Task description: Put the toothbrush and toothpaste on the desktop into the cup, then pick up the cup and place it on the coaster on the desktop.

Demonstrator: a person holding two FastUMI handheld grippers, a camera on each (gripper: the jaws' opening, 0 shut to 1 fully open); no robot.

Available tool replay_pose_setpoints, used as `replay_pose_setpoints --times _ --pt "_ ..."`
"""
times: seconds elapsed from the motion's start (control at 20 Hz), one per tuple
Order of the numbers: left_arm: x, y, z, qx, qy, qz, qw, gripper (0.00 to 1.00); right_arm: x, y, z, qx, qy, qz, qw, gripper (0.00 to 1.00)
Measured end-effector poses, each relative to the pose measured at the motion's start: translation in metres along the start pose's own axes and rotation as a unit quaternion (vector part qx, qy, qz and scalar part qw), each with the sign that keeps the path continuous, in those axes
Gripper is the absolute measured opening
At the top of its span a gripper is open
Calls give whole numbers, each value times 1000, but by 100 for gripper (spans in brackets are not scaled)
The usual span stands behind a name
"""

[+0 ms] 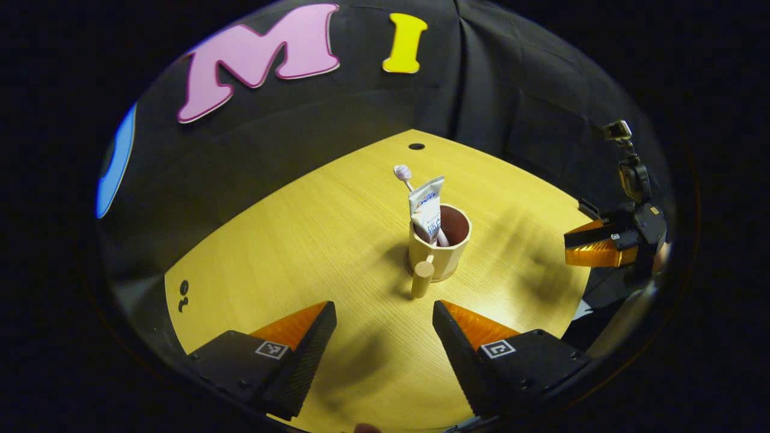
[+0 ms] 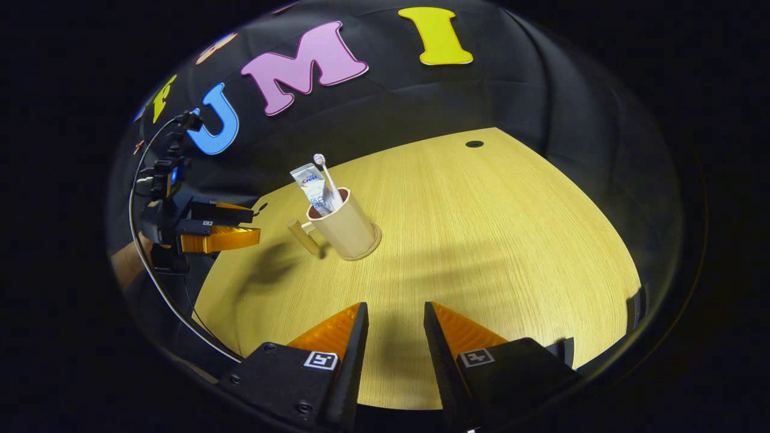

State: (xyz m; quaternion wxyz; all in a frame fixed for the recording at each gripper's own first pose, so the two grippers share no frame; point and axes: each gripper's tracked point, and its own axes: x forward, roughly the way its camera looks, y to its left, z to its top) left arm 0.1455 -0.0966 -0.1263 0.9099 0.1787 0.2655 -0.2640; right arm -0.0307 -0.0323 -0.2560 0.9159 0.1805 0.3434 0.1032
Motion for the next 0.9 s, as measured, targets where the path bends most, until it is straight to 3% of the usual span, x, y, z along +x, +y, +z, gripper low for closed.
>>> replay_pose_setpoints --times 0.4,0.9 --pt "-49 -4 -28 -127 -59 68 988 99 1 19 5 -25 15 25 999 58" --pt "-60 -47 -76 -174 -46 81 980 100 2 19 4 -37 30 37 998 58"
